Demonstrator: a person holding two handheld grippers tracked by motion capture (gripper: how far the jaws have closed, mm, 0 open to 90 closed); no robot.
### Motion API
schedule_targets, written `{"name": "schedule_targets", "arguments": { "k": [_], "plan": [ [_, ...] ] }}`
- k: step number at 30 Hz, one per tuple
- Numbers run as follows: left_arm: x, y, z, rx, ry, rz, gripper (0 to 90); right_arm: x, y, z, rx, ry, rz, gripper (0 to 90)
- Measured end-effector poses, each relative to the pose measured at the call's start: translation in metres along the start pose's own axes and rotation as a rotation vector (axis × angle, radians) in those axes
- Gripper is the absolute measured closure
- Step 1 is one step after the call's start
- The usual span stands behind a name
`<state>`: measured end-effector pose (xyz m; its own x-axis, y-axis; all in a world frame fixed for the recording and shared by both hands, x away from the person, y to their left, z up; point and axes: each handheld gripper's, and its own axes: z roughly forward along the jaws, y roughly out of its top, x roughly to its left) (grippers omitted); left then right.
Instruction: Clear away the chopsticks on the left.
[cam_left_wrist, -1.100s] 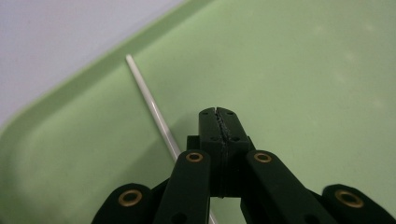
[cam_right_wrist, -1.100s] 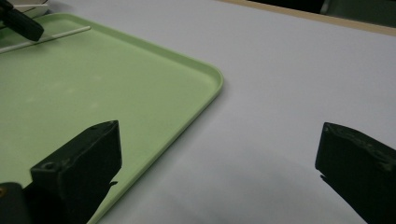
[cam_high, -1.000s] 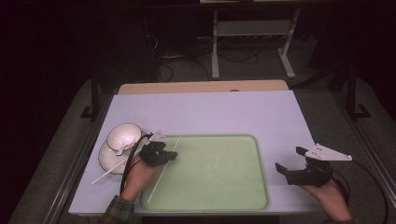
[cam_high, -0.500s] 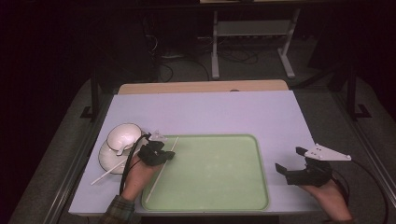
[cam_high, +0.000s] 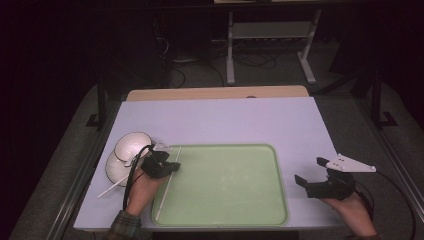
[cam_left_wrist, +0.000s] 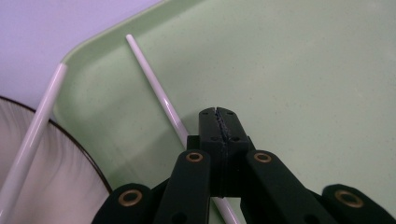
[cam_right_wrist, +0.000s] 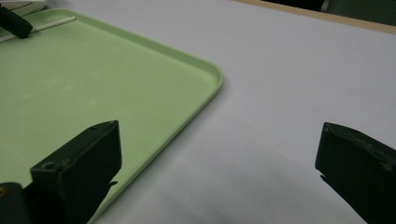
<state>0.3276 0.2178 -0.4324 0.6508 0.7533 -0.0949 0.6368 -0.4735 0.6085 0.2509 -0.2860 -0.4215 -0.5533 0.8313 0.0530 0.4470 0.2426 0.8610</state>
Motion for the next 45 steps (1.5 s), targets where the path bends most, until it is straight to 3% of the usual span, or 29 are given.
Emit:
{"name": "schedule_targets", "arguments": {
  "k": [12, 19, 26, 30, 34, 41, 45],
  "plan": [
    [0.002, -0.016, -0.013, 0.001, 0.01, -0.024, 89.9, 0.001, 0.0, 0.0, -0.002, 0.001, -0.002, 0.0],
    [0.002, -0.017, -0.013, -0.002, 0.003, -0.024, 89.9, 0.001, 0.0, 0.0, -0.001, 0.001, -0.003, 0.0],
    [-0.001, -0.016, -0.015, -0.029, -0.021, 0.032, 86.3, 0.001, 0.0, 0.0, -0.002, 0.002, -0.004, 0.0],
    [-0.004, -0.015, -0.021, -0.056, -0.045, 0.061, 76.1, 0.001, 0.0, 0.0, -0.004, 0.003, -0.007, 0.0],
    [-0.006, -0.02, -0.026, -0.046, -0.031, 0.091, 60.3, 0.001, 0.0, -0.001, -0.006, 0.004, -0.004, 0.0],
    [-0.004, -0.03, -0.04, -0.096, -0.11, 0.075, 34.9, 0.002, 0.001, -0.001, -0.006, 0.004, -0.008, 0.0],
    [-0.003, -0.035, -0.046, -0.11, -0.114, 0.08, 24.6, 0.002, 0.0, -0.001, -0.004, 0.003, -0.008, 0.0]
  ]
}}
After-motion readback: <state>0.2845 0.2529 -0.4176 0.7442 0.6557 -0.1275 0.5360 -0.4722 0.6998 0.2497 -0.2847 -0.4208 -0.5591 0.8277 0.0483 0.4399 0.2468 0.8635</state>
